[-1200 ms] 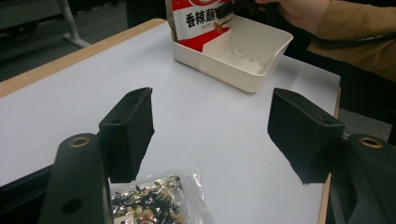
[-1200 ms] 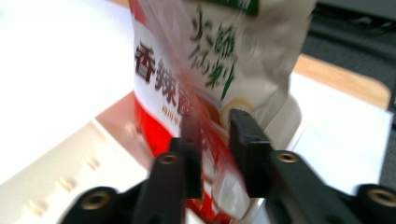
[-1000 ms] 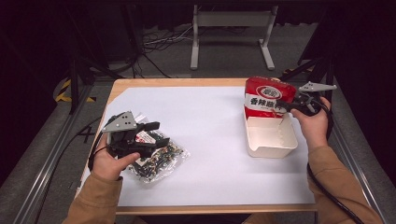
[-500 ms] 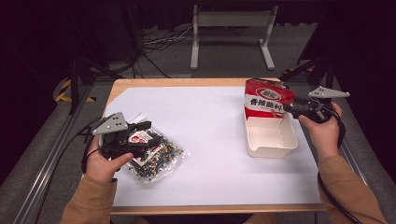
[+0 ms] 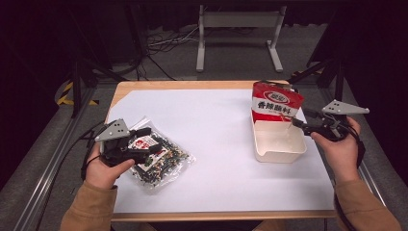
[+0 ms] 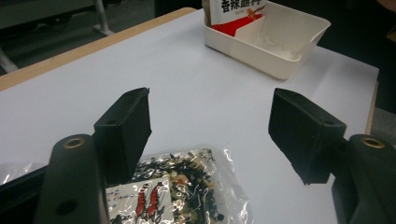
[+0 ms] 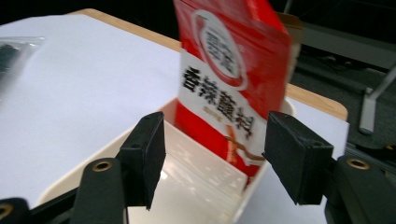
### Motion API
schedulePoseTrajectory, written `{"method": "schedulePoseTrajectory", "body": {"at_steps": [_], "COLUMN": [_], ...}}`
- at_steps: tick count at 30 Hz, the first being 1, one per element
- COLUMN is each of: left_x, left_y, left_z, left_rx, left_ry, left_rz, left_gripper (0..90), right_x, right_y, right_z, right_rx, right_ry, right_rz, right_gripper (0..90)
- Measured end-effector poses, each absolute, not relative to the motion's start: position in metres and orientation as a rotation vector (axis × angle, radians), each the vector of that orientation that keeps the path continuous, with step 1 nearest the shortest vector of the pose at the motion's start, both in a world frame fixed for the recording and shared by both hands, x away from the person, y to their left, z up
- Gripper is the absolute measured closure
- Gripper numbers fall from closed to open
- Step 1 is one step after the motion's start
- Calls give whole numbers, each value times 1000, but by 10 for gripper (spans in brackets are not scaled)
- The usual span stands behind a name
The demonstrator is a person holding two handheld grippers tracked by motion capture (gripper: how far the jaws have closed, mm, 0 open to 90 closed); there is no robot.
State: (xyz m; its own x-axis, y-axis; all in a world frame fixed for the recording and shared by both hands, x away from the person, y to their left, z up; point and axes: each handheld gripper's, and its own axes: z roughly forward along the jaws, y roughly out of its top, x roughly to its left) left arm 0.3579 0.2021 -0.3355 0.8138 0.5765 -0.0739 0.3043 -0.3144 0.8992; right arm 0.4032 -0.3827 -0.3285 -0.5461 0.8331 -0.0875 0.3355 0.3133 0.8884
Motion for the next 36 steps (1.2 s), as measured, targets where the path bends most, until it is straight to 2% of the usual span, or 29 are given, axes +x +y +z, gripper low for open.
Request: {"method": "schedulePoseTrajectory", "body": {"at_steps": [13, 16, 18, 24, 30, 31, 36], "left_x": [361, 362, 363, 365, 365, 366, 366], "left_y": [210, 212, 215, 219, 222, 225, 228], "left_z": [-342, -343, -343, -345, -348, -348, -350], "left_rx": [1953, 1938, 1935, 1942, 1931, 1926, 1934], "left_ry": [697, 728, 757, 773, 798, 818, 852], "left_rz": [380, 354, 341, 366, 361, 359, 397], "left_gripper": [189, 165, 114, 103, 80, 79, 79], "right_x": [375, 370, 366, 357, 351, 348, 344], "right_y": [-350, -342, -334, -318, -311, -307, -299], "right_z": [-333, -338, -341, -345, -349, -350, -352], "right_rx": [954, 926, 893, 844, 800, 774, 742], "right_ry": [2104, 2122, 2139, 2184, 2212, 2229, 2253], "right_rz": [1311, 1349, 1388, 1417, 1437, 1438, 1446], "right_gripper": [377, 375, 375, 378, 451, 486, 520]}}
